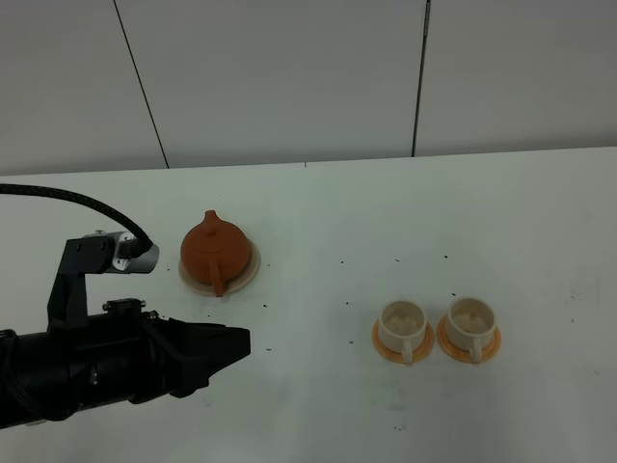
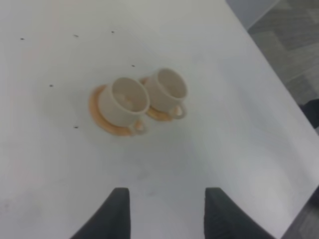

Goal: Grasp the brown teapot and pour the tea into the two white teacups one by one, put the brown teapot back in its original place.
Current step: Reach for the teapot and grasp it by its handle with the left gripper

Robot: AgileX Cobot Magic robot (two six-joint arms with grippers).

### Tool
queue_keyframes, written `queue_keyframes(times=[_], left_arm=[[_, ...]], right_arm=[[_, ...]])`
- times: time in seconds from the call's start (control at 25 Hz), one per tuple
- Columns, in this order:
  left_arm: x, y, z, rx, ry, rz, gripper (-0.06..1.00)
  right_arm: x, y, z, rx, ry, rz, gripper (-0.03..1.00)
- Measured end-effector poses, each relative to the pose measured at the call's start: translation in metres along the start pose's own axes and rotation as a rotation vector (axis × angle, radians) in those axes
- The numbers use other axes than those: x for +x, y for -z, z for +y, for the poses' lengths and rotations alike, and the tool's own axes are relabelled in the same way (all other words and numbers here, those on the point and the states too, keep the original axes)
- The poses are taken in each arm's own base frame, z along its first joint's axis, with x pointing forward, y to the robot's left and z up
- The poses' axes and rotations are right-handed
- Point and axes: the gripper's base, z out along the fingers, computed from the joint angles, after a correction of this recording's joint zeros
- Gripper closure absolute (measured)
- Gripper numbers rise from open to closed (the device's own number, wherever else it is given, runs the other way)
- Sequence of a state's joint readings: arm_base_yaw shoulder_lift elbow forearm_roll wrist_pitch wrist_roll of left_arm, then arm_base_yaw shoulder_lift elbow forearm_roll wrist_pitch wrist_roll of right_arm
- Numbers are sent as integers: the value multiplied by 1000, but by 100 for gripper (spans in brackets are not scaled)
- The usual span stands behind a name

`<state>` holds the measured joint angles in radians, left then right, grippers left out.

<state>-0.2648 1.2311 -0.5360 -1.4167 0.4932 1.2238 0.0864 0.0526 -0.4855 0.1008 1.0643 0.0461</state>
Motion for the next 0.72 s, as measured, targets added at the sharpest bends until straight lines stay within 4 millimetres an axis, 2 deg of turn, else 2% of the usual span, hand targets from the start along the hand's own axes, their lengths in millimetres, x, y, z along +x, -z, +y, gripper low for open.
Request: queue_keyframes(times=[0.16, 0.72], left_arm=[[1, 0, 1, -10, -20, 11, 53], [1, 0, 3, -35, -31, 9, 53]], right_arm=[[4, 7, 0, -6, 4, -49, 73], [5, 7, 5, -56, -25, -54, 73]])
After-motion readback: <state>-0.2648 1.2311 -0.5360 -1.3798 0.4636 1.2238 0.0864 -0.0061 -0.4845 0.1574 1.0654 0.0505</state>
